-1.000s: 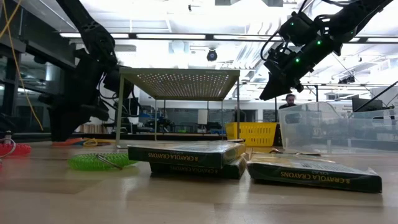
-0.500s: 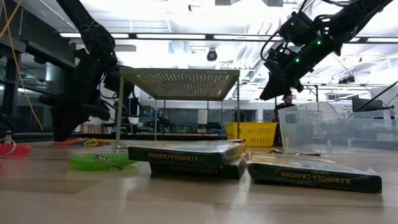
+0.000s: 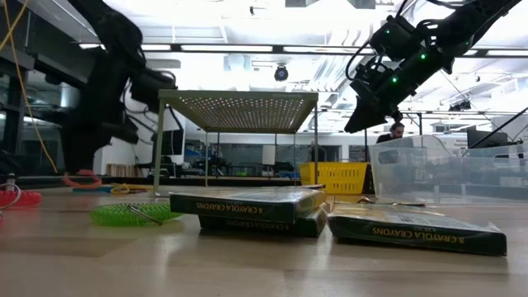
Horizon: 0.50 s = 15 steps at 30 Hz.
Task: Pick & Place Office Desk Supplies
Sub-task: Put the orange rubber band into the black bin
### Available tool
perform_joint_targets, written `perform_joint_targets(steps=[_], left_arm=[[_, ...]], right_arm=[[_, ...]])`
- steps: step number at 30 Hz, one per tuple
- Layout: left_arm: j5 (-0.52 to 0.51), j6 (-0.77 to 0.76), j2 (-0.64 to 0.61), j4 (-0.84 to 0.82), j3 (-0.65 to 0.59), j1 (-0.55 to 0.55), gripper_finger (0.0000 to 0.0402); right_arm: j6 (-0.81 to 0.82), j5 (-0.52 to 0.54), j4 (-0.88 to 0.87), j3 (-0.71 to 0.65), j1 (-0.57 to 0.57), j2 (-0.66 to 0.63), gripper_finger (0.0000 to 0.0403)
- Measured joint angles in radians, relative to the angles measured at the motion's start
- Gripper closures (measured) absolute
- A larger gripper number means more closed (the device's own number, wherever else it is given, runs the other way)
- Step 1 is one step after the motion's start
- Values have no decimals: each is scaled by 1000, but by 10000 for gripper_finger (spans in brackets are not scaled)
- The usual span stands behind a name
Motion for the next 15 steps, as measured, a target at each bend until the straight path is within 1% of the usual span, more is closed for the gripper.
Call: perform_joint_targets(steps=[3, 7, 11, 15], left_arm=[[-2, -3, -77, -2, 0, 0, 401], [-41, -8, -186, -1, 1, 0, 401], [-101, -10, -293, 5, 2, 0, 401], [-192, -10, -394, 37, 2, -3, 401]], right_arm=[[0, 0, 0, 0, 0, 0, 328], [0, 0, 0, 0, 0, 0, 328], [0, 0, 0, 0, 0, 0, 328], [0, 0, 0, 0, 0, 0, 328]])
